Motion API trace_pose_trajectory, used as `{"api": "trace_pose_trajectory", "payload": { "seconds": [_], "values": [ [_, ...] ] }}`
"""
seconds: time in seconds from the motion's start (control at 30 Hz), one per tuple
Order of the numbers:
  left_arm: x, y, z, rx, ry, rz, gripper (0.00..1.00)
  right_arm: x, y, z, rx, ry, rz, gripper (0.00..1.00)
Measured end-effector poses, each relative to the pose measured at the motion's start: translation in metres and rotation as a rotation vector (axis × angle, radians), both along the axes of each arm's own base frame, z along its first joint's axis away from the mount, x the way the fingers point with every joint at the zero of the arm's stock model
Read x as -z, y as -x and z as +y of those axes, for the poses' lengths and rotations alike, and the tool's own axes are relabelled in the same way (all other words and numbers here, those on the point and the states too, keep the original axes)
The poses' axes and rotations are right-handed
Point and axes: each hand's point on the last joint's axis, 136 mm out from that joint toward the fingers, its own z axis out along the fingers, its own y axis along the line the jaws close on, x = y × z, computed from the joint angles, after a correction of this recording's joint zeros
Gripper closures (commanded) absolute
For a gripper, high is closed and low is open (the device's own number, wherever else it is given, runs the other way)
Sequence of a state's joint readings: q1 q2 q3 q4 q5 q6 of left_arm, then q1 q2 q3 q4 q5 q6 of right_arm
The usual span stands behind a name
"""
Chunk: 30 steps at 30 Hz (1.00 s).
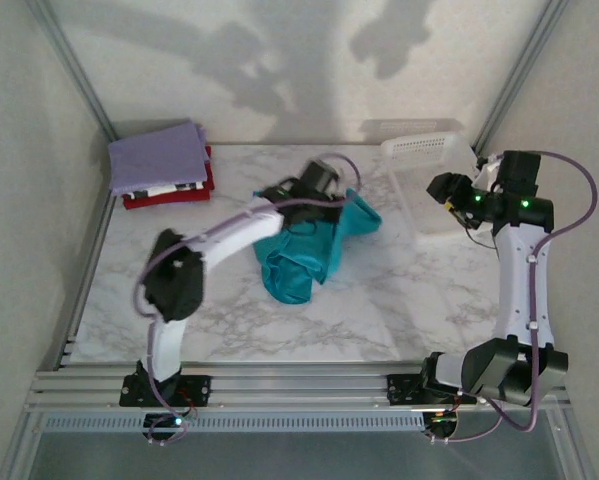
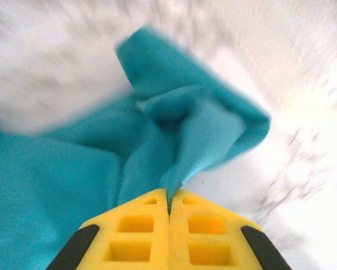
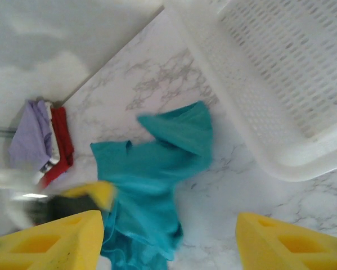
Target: Fold and stack the t-shirts
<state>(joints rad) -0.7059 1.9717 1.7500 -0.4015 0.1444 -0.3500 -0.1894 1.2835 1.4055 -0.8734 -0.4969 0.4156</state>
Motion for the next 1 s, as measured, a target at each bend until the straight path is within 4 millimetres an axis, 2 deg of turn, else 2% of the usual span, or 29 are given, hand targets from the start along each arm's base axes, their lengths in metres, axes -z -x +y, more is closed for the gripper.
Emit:
{"api": "trace_pose_trajectory", "payload": {
  "seconds": [0.1,0.13,0.2,0.27,0.37,0.4,0.5,0.6,0.73,0.87,1.0],
  "values": [
    [-0.092,-0.017,0.063,-0.090,0.092,-0.145,1.00,0.005,0.002,0.024,-0.058,-0.010,0.009,0.35],
    [-0.113,-0.018,0.083,-0.118,0.103,-0.182,1.00,0.007,0.003,0.032,-0.078,-0.015,0.013,0.35],
    [-0.147,-0.014,0.130,-0.182,0.113,-0.242,1.00,0.014,0.005,0.052,-0.123,-0.024,0.024,0.35],
    [-0.157,-0.005,0.172,-0.244,0.104,-0.257,1.00,0.023,0.006,0.071,-0.158,-0.025,0.038,0.35],
    [-0.135,0.013,0.237,-0.356,0.073,-0.213,1.00,0.039,0.004,0.099,-0.210,-0.027,0.065,0.34],
    [-0.121,0.021,0.259,-0.401,0.062,-0.183,1.00,0.046,0.002,0.110,-0.228,-0.029,0.081,0.34],
    [-0.075,0.049,0.305,-0.497,0.044,-0.085,1.00,0.069,-0.008,0.140,-0.284,-0.022,0.127,0.35],
    [-0.036,0.078,0.321,-0.532,0.049,0.001,1.00,0.102,-0.014,0.174,-0.346,-0.008,0.198,0.36],
    [-0.011,0.097,0.335,-0.569,0.095,0.054,1.00,0.147,-0.012,0.217,-0.417,0.019,0.275,0.39],
    [-0.013,0.089,0.350,-0.608,0.154,0.043,1.00,0.188,-0.008,0.246,-0.473,0.040,0.340,0.44],
    [-0.018,0.075,0.350,-0.597,0.182,0.039,1.00,0.222,-0.018,0.252,-0.477,0.093,0.387,0.52]
  ]
}}
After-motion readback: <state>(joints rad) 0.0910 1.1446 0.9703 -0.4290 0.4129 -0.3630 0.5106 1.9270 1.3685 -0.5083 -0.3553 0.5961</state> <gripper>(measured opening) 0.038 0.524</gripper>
